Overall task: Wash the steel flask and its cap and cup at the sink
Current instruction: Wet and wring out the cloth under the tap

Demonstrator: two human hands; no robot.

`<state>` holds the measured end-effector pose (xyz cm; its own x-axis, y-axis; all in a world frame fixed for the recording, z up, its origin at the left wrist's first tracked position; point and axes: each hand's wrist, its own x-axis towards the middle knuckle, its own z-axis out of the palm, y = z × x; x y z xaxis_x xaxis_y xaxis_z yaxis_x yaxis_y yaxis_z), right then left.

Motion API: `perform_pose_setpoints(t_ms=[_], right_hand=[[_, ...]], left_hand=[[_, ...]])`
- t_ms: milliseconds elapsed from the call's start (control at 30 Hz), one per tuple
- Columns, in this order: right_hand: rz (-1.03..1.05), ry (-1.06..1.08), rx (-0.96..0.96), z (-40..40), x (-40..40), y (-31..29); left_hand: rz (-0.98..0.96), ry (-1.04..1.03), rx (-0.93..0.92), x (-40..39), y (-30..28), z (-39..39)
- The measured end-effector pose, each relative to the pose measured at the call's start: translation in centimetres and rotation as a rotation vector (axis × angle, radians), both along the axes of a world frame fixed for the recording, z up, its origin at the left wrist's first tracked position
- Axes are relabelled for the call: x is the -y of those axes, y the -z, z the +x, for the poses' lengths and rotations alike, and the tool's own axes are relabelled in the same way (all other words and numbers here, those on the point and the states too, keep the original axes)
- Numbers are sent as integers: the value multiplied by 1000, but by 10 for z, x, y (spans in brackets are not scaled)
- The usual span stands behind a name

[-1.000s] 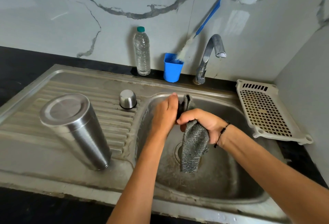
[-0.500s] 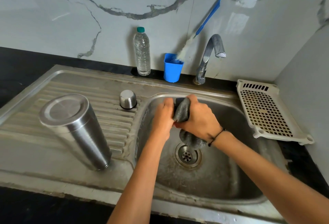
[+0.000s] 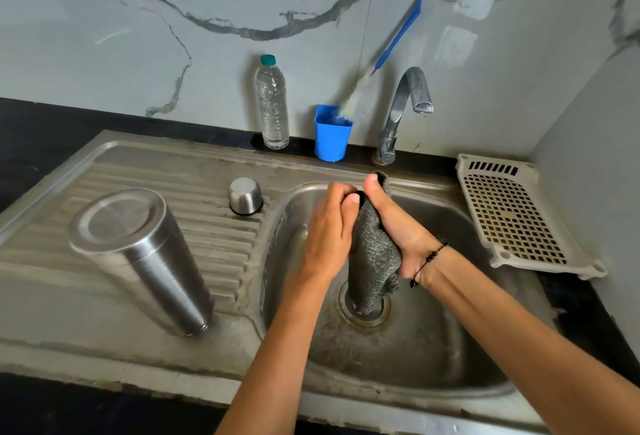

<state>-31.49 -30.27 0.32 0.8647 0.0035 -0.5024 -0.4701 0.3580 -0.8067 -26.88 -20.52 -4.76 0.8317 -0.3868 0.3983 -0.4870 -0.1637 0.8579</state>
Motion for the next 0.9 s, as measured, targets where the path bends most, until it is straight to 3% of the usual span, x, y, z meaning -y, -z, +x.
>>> perform_pose_setpoints(t_ms=[67, 133, 200, 267, 333, 400, 467, 567, 633, 700, 767, 900], right_hand=[[-18, 51, 6, -1, 0, 4], [-165, 128, 72, 1, 0, 5], [-614, 124, 231, 1, 4, 5], [-1129, 29, 434, 1, 12, 6], [-1499, -114, 672, -2, 18, 9], [-1754, -230, 918, -3, 22, 16], [-1813, -229, 1030, -2, 22, 18], [-1724, -104, 936, 0, 14, 17], [-1598, 29, 743, 2, 5, 13], [-1443, 123, 513, 5, -2, 13], [-1100, 181, 295, 10, -6, 17], [-216, 207, -49, 11, -7, 23]], left_hand=[[-21, 16, -62, 1, -2, -1], [-64, -13, -266, 0, -11, 1], [-147, -17, -545, -2, -18, 7], [-61, 40, -716, -9, -23, 10], [16, 118, -849, -14, -26, 9], [19, 124, -993, -17, -30, 9], [21, 63, -1045, -15, -32, 12], [-124, 30, -1058, -8, -34, 7], [-193, -26, -1020, -1, -34, 2], [-141, -124, -912, 4, -36, -1], [-6, -190, -656, 5, -35, -1], [260, -226, -133, -1, -26, -4]])
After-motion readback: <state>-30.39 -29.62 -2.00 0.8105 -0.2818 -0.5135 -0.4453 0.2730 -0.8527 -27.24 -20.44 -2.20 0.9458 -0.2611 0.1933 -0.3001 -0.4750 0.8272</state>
